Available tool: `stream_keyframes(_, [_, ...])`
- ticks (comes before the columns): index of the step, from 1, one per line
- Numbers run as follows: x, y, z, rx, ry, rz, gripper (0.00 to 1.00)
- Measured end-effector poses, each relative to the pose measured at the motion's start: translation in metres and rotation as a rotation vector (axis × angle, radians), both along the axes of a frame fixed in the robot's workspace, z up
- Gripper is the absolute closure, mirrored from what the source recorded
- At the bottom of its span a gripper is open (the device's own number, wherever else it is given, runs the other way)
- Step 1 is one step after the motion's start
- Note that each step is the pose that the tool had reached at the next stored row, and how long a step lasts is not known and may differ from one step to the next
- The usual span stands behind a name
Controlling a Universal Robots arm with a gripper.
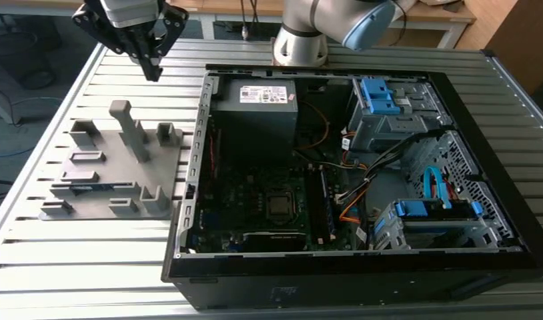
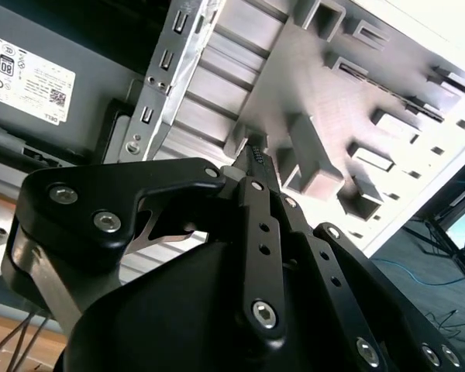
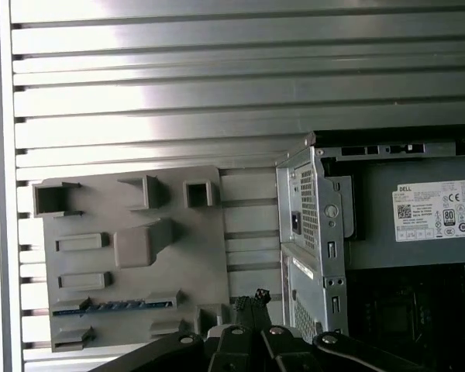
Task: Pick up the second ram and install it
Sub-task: 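Reach for the second ram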
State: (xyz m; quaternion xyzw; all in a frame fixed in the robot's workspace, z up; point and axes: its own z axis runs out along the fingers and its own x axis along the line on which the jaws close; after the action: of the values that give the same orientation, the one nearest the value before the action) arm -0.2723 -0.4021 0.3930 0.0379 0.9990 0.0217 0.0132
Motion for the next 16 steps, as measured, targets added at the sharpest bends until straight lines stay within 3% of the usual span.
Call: stream_keyframes(16, [-0.03, -0.0049, -0.0001, 0.0, 0.0, 0.0, 0.9])
